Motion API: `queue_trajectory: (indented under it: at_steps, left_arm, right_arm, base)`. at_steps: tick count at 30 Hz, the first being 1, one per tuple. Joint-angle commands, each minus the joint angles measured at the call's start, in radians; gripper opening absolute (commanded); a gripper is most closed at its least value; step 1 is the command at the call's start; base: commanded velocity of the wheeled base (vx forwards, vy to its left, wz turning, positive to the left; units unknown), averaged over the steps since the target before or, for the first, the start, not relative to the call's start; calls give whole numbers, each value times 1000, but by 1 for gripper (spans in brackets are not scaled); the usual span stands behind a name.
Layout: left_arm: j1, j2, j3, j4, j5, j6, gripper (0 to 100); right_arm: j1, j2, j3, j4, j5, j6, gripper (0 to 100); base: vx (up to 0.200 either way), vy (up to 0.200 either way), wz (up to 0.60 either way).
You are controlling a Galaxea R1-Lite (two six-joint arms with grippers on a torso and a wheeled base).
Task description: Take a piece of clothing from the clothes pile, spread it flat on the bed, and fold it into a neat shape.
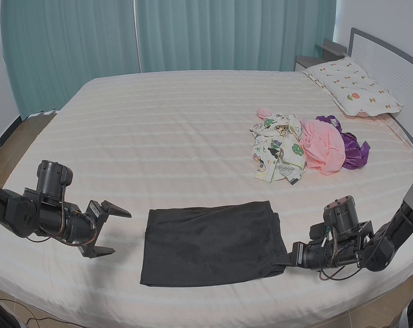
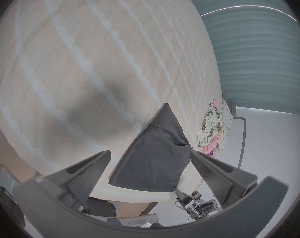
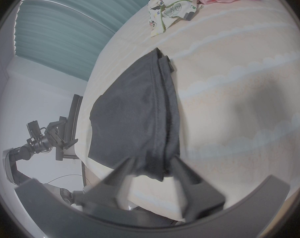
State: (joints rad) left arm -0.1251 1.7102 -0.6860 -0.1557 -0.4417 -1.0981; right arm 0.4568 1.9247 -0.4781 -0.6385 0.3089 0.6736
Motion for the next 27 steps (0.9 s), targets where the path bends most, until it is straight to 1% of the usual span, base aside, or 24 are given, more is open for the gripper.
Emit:
queue_trajectory:
  at_steps: [1,8,14,15,18,19,22,25,26,27]
  left_arm:
    - [-1,2,-1,-1,0,0,100]
    - [1,2,-1,-1,0,0,100]
    - [-1,2,0,-1,0,0,100]
    - [-1,2,0,-1,-2,0,100]
    - [-5,2,0,-1,-2,3,100]
    - [-28,3,0,-4,-2,17,100]
    - [-47,6,-10,-5,-5,47,100]
    - [-76,55,-20,-34,-3,165,100]
    - [-76,58,-20,-36,-3,172,100]
    - [-84,103,-18,-67,-6,262,100]
  right_arm:
    - [-9,-6,27,0,-1,-11,0]
    - [-12,-23,58,-4,-1,-22,0]
    - [-36,-27,62,-7,1,-25,0]
    - [-38,-29,62,-7,1,-23,100]
    - [-40,-38,64,-10,2,-17,100]
    - [-50,-75,65,-10,2,-11,100]
    - [-87,-124,72,-9,7,-8,100]
    - [-138,-150,101,-10,12,-11,100]
    - [-139,-150,102,-10,12,-11,100]
    - [-153,-145,115,-10,10,-11,100]
  base:
    - [0,0,0]
    - [0,0,0]
    - [0,0,0]
    - [0,0,0]
    - [0,0,0]
    - [0,0,0]
    - [0,0,0]
    - [0,0,0]
    - [0,0,0]
    - [0,0,0]
